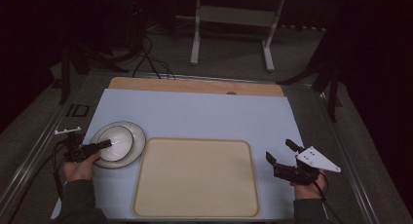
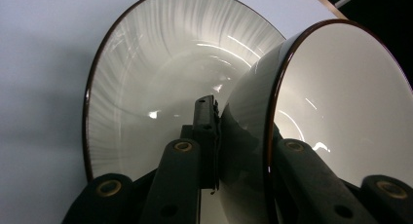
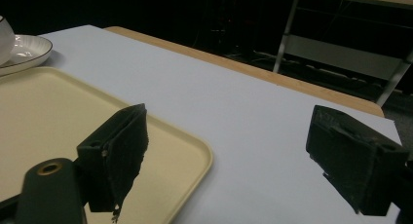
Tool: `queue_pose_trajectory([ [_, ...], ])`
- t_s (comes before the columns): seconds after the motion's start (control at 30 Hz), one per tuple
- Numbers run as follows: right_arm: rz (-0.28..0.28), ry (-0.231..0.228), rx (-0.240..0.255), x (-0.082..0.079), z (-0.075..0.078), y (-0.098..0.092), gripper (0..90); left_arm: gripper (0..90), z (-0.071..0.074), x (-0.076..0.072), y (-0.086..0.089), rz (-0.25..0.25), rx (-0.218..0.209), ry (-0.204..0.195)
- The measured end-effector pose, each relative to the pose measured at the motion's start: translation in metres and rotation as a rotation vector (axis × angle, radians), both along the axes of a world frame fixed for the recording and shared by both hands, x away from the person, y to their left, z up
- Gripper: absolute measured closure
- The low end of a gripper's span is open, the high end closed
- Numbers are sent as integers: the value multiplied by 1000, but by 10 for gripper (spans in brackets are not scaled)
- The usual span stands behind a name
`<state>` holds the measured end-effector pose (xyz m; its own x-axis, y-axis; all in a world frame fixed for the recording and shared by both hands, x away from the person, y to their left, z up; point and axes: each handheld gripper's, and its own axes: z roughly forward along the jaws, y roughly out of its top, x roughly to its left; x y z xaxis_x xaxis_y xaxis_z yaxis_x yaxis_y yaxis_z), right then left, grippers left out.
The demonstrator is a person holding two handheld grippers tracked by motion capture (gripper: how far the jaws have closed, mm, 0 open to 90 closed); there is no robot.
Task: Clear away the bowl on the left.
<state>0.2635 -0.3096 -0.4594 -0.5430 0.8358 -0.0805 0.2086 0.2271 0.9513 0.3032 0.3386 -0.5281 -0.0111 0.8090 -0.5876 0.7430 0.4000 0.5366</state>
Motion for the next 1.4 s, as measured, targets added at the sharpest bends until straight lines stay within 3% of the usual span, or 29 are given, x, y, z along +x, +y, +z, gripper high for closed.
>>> queue_pose_trajectory([
  [0.2,0,0,0,0,0,0,150,795,0,-1,2,5,-9,-5],
  [0.8,0,-3,1,0,0,0,150,794,14,-11,4,24,-60,-96],
  [1.4,-2,-6,10,-1,1,-2,150,793,38,-20,0,6,-51,-194],
])
